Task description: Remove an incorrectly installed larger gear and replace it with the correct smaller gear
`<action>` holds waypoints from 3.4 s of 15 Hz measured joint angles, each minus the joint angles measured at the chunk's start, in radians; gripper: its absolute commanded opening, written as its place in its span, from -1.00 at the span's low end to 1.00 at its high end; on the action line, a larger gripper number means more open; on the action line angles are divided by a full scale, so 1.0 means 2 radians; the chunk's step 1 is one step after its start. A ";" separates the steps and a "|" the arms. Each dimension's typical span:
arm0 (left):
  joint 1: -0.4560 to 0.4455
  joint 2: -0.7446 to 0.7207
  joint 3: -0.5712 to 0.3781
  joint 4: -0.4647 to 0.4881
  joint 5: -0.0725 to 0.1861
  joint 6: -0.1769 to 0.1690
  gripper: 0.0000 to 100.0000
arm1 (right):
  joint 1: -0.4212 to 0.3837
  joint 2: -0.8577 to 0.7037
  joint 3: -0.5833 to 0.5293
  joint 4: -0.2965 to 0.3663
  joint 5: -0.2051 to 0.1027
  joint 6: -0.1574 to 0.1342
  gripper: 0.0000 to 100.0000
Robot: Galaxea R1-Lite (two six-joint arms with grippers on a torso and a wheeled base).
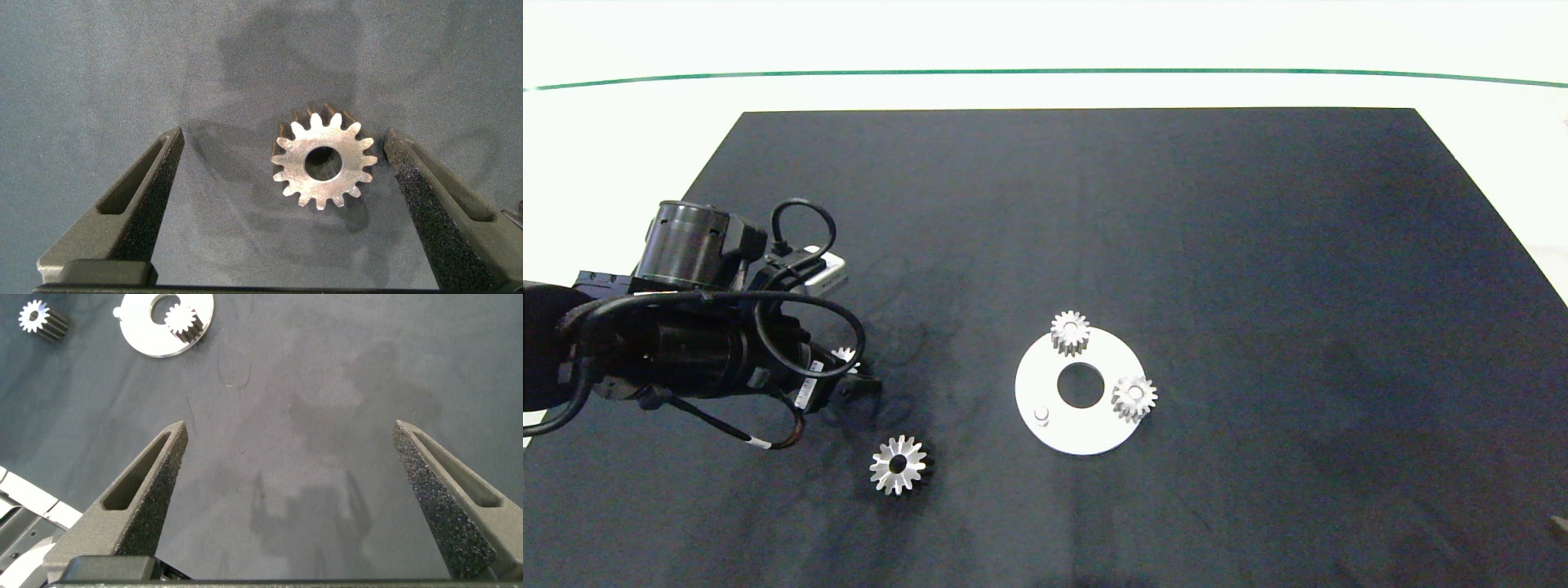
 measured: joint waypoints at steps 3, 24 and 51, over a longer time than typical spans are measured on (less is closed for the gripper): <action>0.000 0.000 -0.001 0.001 -0.003 0.000 0.81 | 0.000 0.000 0.000 0.000 0.000 0.000 1.00; 0.000 0.002 0.006 0.001 -0.004 0.000 -0.03 | 0.000 0.000 -0.001 0.000 0.000 0.000 1.00; -0.025 -0.042 0.002 0.056 -0.010 -0.002 -0.80 | 0.001 -0.001 -0.001 0.001 -0.001 -0.001 1.00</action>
